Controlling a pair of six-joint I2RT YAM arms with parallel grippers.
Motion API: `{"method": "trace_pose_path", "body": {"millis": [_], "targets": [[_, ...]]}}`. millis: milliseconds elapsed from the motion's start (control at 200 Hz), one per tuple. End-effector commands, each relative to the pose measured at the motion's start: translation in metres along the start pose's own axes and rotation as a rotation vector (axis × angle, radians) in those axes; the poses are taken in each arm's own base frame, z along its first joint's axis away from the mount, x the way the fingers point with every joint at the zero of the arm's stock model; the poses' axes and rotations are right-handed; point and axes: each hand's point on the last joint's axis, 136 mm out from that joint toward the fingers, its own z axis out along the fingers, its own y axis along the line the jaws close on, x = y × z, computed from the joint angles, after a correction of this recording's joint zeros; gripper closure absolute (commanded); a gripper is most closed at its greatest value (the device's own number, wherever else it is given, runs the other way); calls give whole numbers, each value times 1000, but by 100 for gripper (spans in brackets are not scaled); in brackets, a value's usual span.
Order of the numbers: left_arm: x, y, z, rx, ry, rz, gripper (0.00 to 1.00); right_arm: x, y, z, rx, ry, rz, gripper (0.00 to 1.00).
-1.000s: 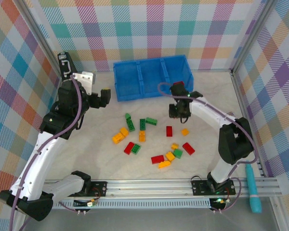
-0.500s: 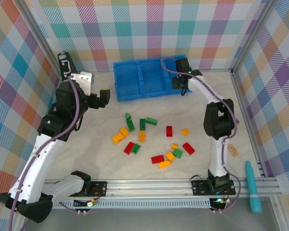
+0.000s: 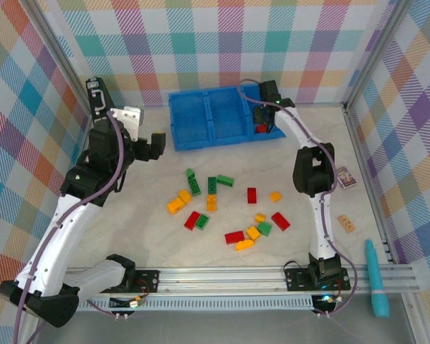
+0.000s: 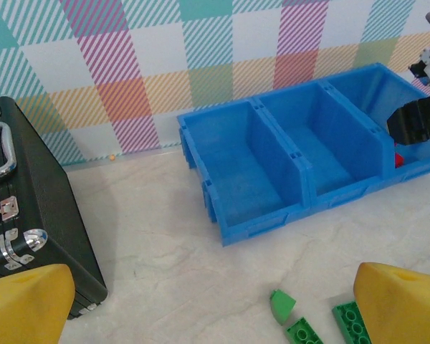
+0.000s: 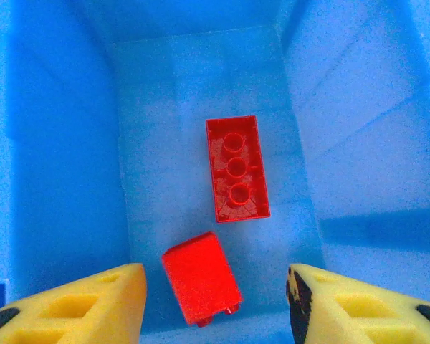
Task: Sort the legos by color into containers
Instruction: Place the lego in the container, then pick up the lego from the bottom-right of the table.
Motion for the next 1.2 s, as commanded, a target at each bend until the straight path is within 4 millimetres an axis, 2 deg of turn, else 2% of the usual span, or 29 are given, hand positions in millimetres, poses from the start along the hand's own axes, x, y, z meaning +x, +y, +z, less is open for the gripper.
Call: {"method": "trace_pose_path", "body": {"millis": [0, 115, 240, 315, 405, 510, 600, 805, 925, 1020, 1195], "targets": [[-10, -1, -5, -1, -17, 19, 0, -19, -5, -44, -22, -40, -5, 43], [-10, 0, -5, -4, -27, 26, 0, 13, -15, -75, -13, 26, 33, 38], [-8, -2, -3, 3, -35, 62, 0, 82, -20, -114, -57, 153, 110, 32], [-7, -3, 0, 3, -30, 64, 0, 132, -18, -137, -106, 250, 136, 28], [-7, -4, 3, 6, -19, 65, 0, 194, -31, -168, -63, 371, 231, 23], [-4, -7, 10, 16, -7, 64, 0, 250, -32, -199, -74, 468, 389, 19], [0, -10, 13, 28, 8, 75, 0, 285, -38, -220, -47, 492, 488, 17], [-3, -7, 8, 20, -8, 72, 0, 335, -38, -247, -58, 563, 656, 10], [1, -8, 7, 25, -11, 64, 0, 363, -34, -247, -65, 614, 767, 3], [1, -8, 6, 26, -15, 64, 0, 370, -26, -237, -99, 619, 845, 1], [-1, -4, -1, 12, -36, 63, 0, 365, -18, -227, -111, 620, 927, 1]]}}
